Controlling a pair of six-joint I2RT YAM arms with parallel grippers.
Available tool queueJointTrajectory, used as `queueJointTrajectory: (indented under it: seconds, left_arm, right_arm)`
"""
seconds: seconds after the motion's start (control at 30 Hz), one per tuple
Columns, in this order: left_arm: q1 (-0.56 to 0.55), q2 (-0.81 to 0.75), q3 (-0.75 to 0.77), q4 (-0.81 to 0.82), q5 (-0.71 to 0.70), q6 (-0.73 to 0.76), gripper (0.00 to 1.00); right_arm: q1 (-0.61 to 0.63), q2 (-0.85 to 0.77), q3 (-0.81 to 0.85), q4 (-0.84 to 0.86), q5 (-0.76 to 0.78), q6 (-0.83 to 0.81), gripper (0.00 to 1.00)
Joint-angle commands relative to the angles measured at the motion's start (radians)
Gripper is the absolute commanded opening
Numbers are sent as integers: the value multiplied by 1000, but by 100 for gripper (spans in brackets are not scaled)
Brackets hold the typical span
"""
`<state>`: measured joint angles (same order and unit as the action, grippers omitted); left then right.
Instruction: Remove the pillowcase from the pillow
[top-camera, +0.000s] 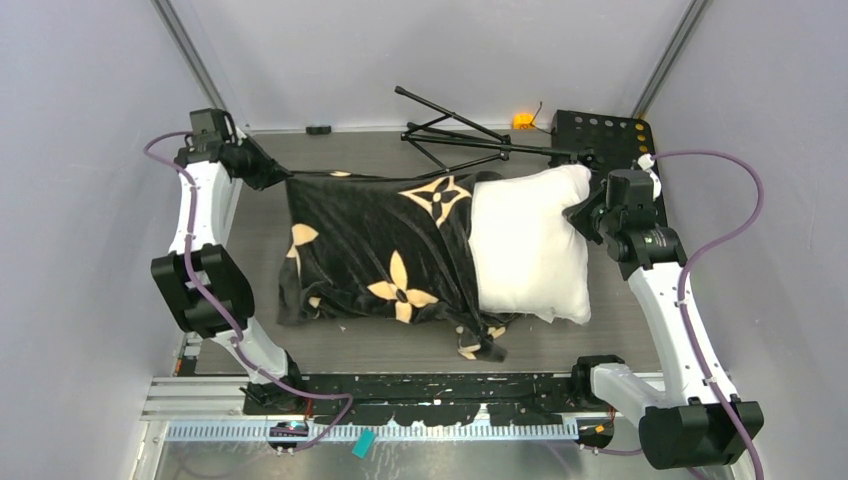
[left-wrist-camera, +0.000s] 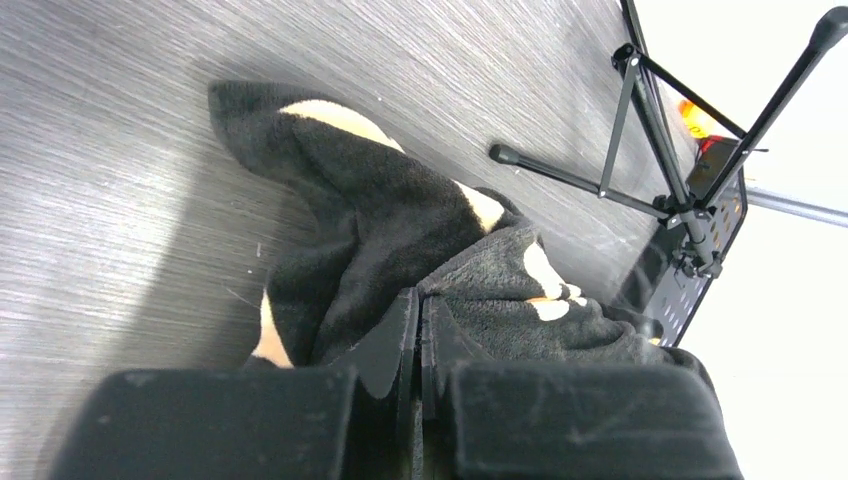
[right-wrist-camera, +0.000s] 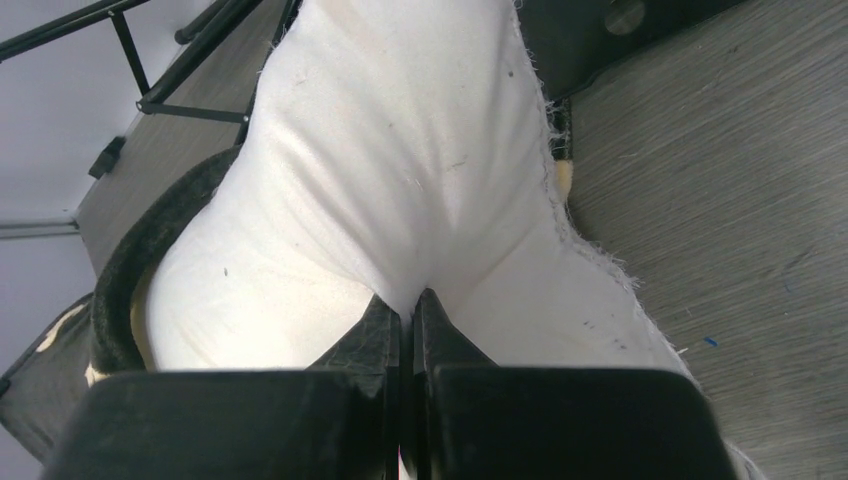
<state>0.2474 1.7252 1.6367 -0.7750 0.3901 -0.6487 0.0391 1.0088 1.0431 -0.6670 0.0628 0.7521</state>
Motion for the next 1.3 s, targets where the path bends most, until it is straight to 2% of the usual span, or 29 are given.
queueJointTrajectory:
  seconds: [0.0,0.2,0.3,0.37,0.4,0.43,0.5,0.53,0.57,0.7,0.77,0.83,0.9,1.0,1.17,1.27]
  left_arm:
    - [117,-95,66,133,-237,24,0]
    - [117,-119,75,129,-184,15,0]
    - [109,-140,61,132,-136,5,0]
    - [69,-154,56,124,-110,15,0]
    - [41,-161,57,113,-109,31,1]
    - [11,-164,63,95,-116,51,7]
    - [-50,-175,76,47,-152,89,35]
    - [-77,-183,76,30,-171,103,51]
    - [-104,-194,72,13,-192,118,60]
    - [-233,-272,31,-40,-297,162,79]
    - [-316,-324,-31,-31,-296,163,82]
    - [-398,-379,-104,-20,-281,163,92]
    - [-453,-435,-186,-21,-270,170,94]
    - [-473,-531,-336,-19,-233,169,95]
    - [-473,-700,-527,-72,-167,150,95]
    - [-473,-766,-583,-136,-163,116,92]
  right_arm:
    - [-61,-21,85,-19,363,21,0]
    - [-61,-104,59,24,413,40,0]
    - [-61,-118,31,75,298,1,0]
    - [-61,-98,30,86,187,-31,5]
    - [-61,-85,35,87,128,-49,13]
    - [-61,-69,41,84,76,-68,32]
    - [-61,-50,54,60,21,-82,70]
    - [-61,-48,57,48,24,-84,80]
    - [-61,-56,58,36,35,-88,85]
    - [-61,-79,70,-19,55,-85,89]
    - [-61,-75,76,-62,24,-81,89]
    - [-61,-74,72,-105,-29,-84,90]
    - [-61,-85,52,-139,-100,-86,90]
    - [-61,-137,-17,-156,-180,-71,90]
    - [-61,-212,-146,-170,-222,-54,90]
    - [-62,-201,-220,-155,-198,-42,90]
